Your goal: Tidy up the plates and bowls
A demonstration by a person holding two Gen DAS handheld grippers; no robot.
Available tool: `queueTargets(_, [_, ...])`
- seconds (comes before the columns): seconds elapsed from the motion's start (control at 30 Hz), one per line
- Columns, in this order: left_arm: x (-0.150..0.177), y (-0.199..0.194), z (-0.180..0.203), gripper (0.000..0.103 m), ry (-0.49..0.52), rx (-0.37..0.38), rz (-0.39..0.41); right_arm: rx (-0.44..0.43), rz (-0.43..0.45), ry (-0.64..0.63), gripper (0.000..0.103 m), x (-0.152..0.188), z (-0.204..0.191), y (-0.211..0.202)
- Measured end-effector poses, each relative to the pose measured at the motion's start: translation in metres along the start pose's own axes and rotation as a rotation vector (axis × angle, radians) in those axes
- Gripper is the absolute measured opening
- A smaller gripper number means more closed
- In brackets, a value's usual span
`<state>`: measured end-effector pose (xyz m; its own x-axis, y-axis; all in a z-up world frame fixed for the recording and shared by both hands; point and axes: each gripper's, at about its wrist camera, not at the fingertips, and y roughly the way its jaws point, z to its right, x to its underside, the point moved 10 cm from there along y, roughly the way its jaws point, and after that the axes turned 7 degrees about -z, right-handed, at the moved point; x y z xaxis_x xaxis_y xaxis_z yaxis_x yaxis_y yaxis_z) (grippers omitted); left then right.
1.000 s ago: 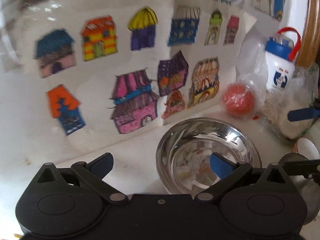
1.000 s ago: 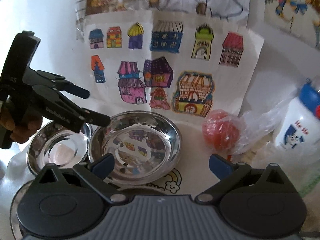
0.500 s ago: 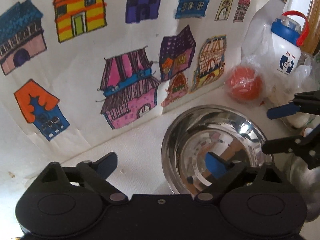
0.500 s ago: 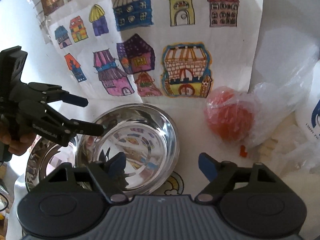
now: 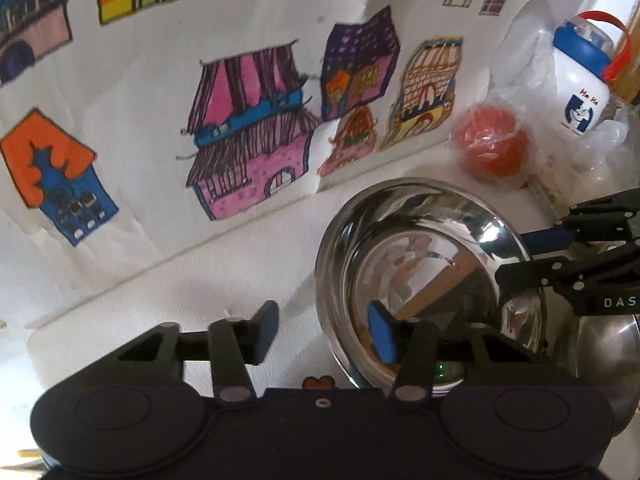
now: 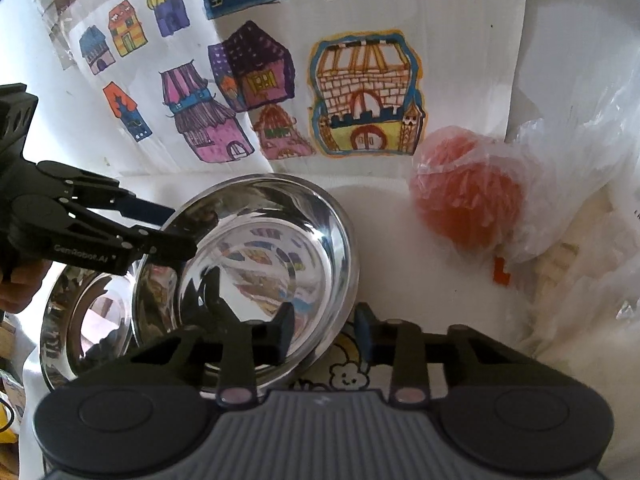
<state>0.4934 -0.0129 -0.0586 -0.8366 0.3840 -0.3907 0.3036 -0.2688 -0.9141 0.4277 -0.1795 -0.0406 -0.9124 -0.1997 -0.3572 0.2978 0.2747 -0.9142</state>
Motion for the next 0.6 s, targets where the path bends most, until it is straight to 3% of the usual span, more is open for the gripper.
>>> queueTargets(0.13, [0.0004, 0.0012, -0.0001, 0.031, -0.021, 0.016, -0.008, 0.016, 0.0, 0.012, 0.019, -0.0003, 0.0033, 0.0014])
queueTargets(0.2, [-0.001, 0.0019, 0.0027, 0.02, -0.034, 0.037, -0.011, 0.009, 0.001, 0.022, 0.018, -0.0004, 0.0048, 0.0015])
queueTargets(0.6, [-0.0039, 0.0042, 0.001, 0.013, -0.109, 0.019, -0.016, 0.0, 0.015, 0.056, 0.017, 0.0014, 0.0062, -0.0022])
